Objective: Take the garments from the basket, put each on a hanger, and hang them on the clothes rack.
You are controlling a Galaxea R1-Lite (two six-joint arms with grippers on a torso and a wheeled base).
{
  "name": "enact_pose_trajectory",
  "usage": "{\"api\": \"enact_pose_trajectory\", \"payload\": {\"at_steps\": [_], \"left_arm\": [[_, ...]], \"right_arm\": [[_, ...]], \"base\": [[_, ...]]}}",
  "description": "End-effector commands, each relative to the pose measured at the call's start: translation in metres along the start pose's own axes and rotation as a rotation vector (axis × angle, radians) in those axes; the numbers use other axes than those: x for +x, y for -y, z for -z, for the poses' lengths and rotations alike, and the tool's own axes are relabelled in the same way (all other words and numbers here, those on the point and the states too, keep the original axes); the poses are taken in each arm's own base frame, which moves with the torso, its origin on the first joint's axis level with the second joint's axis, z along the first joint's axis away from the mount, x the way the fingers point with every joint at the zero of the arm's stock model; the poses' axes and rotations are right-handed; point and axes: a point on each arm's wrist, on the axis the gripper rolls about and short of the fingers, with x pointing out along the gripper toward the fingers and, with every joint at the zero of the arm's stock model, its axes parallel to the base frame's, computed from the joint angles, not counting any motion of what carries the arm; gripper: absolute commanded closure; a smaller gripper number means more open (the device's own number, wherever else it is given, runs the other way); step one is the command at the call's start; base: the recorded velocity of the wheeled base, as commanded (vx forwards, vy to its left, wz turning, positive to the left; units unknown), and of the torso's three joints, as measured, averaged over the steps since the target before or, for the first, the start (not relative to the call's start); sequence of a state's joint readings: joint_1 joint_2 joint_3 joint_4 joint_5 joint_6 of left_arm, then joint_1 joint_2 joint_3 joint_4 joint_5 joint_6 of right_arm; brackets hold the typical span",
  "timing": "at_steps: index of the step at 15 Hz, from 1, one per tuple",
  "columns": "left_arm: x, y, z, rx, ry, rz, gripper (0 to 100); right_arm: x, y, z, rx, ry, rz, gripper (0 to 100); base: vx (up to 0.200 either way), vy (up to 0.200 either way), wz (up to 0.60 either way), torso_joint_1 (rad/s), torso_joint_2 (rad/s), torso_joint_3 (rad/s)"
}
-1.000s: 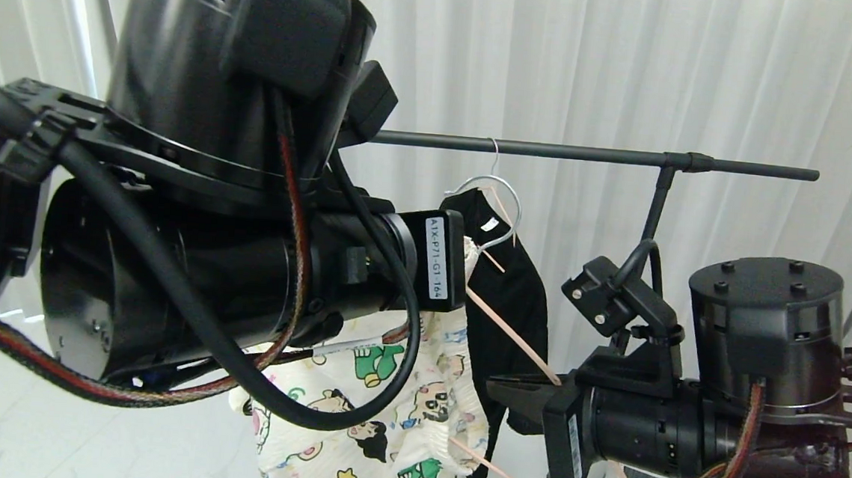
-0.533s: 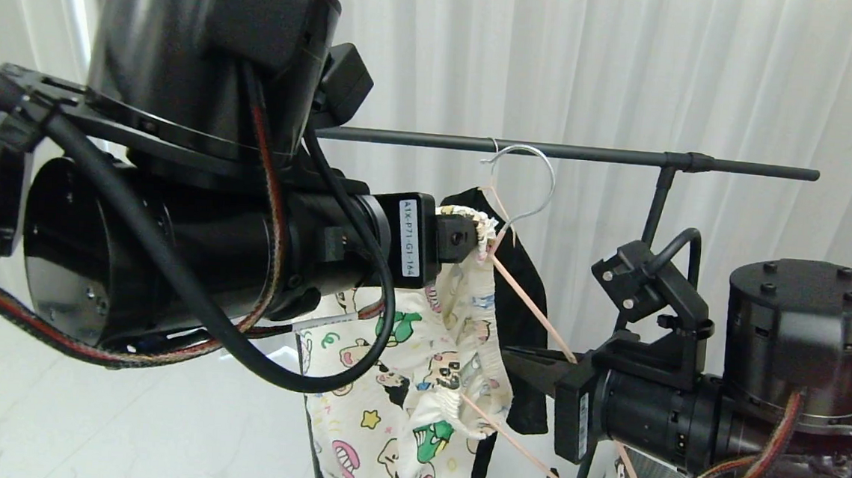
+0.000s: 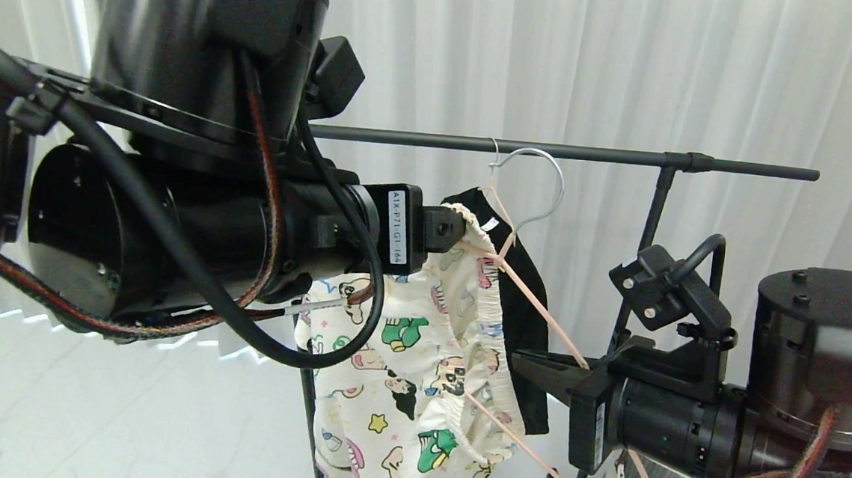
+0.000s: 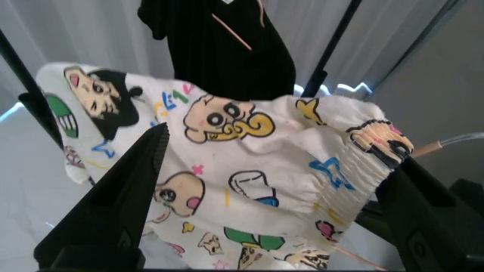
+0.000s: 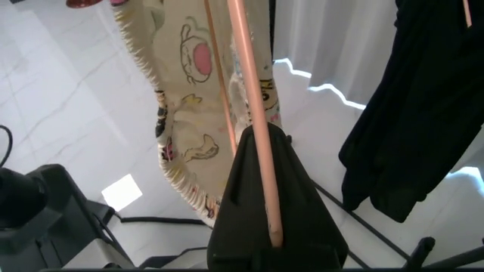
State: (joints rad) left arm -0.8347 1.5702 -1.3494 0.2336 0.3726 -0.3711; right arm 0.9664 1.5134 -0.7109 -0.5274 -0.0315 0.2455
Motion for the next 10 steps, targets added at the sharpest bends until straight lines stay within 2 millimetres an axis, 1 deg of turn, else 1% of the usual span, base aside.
{"api": "enact_pose_trajectory", "payload": {"at_steps": [1, 2, 3, 4, 10], "left_arm": [[0.004, 0.006, 0.003, 0.013, -0.011, 0.002, 0], [0.003, 0.010, 0.007, 0.029, -0.019, 0.016, 0], [0.001, 0.014, 0.014, 0.093, -0.036, 0.030, 0], [0.001, 0.016, 0.016, 0.122, -0.042, 0.036, 0], [-0.003, 0.014, 0.015, 0.126, -0.024, 0.013, 0]], "right_arm": [[-0.001, -0.001, -0.002, 0.000, 0.009, -0.003, 100], [-0.001, -0.001, -0.002, 0.000, 0.011, -0.002, 100], [0.000, -0.001, -0.003, 0.001, 0.023, 0.006, 100], [0.002, 0.000, -0.003, 0.001, 0.036, 0.015, 100], [0.002, 0.001, -0.007, 0.006, 0.108, 0.064, 100]], "base": [[0.000, 0.000, 0.00, 0.000, 0.00, 0.000], [0.000, 0.000, 0.00, 0.000, 0.00, 0.000], [0.000, 0.000, 0.00, 0.000, 0.00, 0.000], [0.000, 0.000, 0.00, 0.000, 0.00, 0.000], [0.000, 0.000, 0.00, 0.000, 0.00, 0.000]]}}
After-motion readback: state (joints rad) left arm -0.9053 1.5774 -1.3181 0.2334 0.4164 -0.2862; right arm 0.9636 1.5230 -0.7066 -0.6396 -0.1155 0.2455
